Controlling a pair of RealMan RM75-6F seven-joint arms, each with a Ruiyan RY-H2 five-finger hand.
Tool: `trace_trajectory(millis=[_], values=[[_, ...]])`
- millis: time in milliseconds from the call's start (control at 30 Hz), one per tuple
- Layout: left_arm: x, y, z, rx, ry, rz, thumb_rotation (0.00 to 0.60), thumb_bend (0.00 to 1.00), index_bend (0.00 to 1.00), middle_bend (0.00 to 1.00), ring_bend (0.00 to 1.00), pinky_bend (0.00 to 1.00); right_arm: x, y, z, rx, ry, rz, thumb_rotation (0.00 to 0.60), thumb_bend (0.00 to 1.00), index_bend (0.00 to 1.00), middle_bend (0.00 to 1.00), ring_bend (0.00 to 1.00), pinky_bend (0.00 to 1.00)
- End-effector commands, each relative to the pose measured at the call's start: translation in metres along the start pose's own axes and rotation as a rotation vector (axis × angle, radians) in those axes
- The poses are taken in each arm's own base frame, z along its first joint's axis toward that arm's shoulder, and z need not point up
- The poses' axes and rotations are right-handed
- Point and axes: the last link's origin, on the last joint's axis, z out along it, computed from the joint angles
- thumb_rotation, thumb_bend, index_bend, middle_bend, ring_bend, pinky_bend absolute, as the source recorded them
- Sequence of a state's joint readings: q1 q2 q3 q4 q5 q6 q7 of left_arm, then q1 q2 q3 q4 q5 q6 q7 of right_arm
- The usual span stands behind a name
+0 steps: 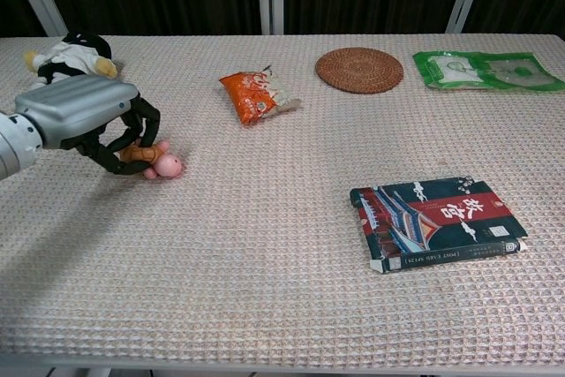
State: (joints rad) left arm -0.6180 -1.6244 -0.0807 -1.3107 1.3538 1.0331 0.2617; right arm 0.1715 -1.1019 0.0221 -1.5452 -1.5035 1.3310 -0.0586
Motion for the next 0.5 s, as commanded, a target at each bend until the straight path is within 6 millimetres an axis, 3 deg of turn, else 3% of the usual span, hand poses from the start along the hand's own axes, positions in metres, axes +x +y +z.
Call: trace_trajectory(millis=[33, 167, 367, 500], values=[[0.007, -0.003, -0.006, -0.003, -0.022, -0.001, 0.600, 0.26, 0.27, 0.24, 0.07, 0.18, 0.001, -0.001, 0.000, 0.002, 0.002, -0.001, 0.600, 0.26, 0.00, 0.00, 0.00, 0.00], [0.022, -0.009, -0.022, 0.025, -0.039, 0.012, 0.600, 0.25, 0.17, 0.10, 0.00, 0.12, 0.002, -0.003, 0.000, 0.008, 0.003, 0.002, 0.600, 0.26, 0.00, 0.00, 0.00, 0.00], [0.049, -0.021, -0.064, 0.097, -0.009, 0.022, 0.600, 0.24, 0.15, 0.08, 0.00, 0.08, 0.002, -0.009, 0.003, 0.021, 0.007, 0.010, 0.600, 0.26, 0.00, 0.00, 0.00, 0.00], [0.062, -0.043, -0.100, 0.153, 0.120, 0.000, 0.600, 0.24, 0.16, 0.08, 0.00, 0.08, 0.000, -0.013, 0.004, 0.026, 0.007, 0.010, 0.600, 0.26, 0.00, 0.00, 0.00, 0.00]])
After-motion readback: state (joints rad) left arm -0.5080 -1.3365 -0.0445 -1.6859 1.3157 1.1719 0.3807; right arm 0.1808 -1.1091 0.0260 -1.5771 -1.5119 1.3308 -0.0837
